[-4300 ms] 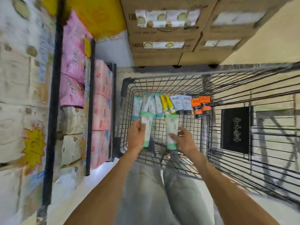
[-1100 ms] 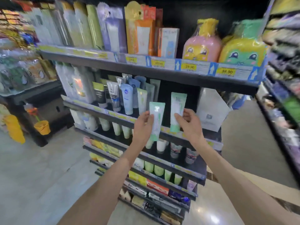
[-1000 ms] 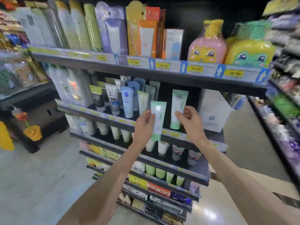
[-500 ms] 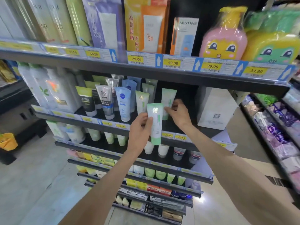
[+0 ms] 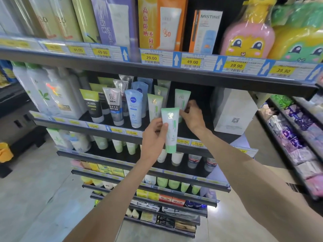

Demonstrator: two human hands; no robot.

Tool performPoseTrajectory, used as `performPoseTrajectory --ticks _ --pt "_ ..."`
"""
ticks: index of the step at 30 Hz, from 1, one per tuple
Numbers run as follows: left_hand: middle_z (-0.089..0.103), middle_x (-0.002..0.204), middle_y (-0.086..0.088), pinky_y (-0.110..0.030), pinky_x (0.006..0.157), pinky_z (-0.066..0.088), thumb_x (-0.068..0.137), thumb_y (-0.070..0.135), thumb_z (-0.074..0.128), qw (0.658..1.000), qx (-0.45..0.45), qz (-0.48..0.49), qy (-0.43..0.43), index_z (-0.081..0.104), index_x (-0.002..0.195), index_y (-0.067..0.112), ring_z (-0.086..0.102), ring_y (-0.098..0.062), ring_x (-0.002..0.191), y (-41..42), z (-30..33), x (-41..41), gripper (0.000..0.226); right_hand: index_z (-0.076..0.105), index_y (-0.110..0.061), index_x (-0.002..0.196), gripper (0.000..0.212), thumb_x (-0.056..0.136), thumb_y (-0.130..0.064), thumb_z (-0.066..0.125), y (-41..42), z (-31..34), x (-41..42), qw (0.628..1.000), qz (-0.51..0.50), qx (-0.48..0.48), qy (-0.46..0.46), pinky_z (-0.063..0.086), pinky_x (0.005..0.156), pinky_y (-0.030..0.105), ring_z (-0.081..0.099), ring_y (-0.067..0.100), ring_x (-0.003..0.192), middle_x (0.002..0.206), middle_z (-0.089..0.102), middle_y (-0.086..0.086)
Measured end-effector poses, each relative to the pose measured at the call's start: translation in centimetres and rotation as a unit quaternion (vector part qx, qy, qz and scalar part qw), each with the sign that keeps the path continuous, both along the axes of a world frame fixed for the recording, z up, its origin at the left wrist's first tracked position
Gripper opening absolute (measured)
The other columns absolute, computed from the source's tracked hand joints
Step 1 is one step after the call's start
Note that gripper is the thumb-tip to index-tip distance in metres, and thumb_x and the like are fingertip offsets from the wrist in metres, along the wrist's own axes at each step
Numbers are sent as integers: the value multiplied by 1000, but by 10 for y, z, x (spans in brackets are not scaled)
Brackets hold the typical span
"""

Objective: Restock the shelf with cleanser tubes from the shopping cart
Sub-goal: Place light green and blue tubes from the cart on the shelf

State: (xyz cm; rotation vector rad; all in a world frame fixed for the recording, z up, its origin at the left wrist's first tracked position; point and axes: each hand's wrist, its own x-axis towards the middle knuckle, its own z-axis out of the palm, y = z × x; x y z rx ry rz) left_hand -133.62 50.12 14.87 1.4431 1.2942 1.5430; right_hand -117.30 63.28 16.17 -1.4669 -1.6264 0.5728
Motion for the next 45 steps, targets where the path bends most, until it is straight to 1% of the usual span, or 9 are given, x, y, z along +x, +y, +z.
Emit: performPoseTrajectory --ticks 8,14,24,27,31,35,39,43,45 --pt "72 118 8 -22 95 54 105 25 61 1000 -1 -7 3 65 127 13 67 -2 109 -4 2 -6 25 41 -13 148 71 90 -29 78 -16 -2 10 997 23 -62 38 50 104 37 57 19 122 137 56 6" --pt "72 123 6 -15 93 53 104 24 61 1000 25 -8 -10 65 130 12 66 0 112 4 19 -8 29 67 -21 120 20 102 -28 63 -79 22 30 988 97 -10 121 60 90 32 67 13 112 116 70 -3" --pt "73 124 4 -35 96 59 103 26 64 997 40 -59 16 67 130 14 69 -9 112 18 30 9 31 66 -24 120 25 97 -17 71 -114 42 24 975 174 -21 135 60 78 23 71 13 106 114 72 -6" --pt "72 125 7 -29 97 57 103 28 63 996 49 -66 22 65 134 15 67 -6 113 16 32 8 33 66 -17 121 25 97 -14 70 -113 42 23 974 171 -19 150 60 75 22 72 13 105 114 73 -4" --pt "69 121 12 -15 95 50 104 31 62 993 62 -37 93 65 133 21 64 -1 111 10 21 -14 31 62 -5 125 28 98 -10 68 -101 42 29 973 134 -6 188 62 81 30 71 17 109 120 72 6" --pt "68 115 10 -38 100 51 101 35 63 960 79 21 267 70 121 23 60 -8 110 8 -16 -44 24 63 -14 117 23 96 -10 70 -81 33 31 982 99 -6 161 62 82 31 68 18 110 119 70 4" --pt "66 115 6 -40 102 43 98 36 69 914 106 31 390 71 120 24 56 -17 111 6 -36 -56 25 62 -20 116 25 94 -14 72 -67 16 24 990 85 -24 112 63 82 32 67 18 111 117 68 2" --pt "64 116 4 -36 102 41 98 33 71 899 125 48 417 69 122 24 54 -19 110 6 -43 -56 27 61 -22 116 27 93 -20 75 -58 9 20 992 76 -29 100 62 86 37 66 15 109 117 67 0" --pt "65 116 3 -37 102 43 96 30 73 896 136 59 419 69 122 22 55 -21 109 5 -46 -54 28 58 -23 117 31 92 -21 76 -57 10 18 995 73 -30 68 58 85 25 64 7 106 117 66 -7"
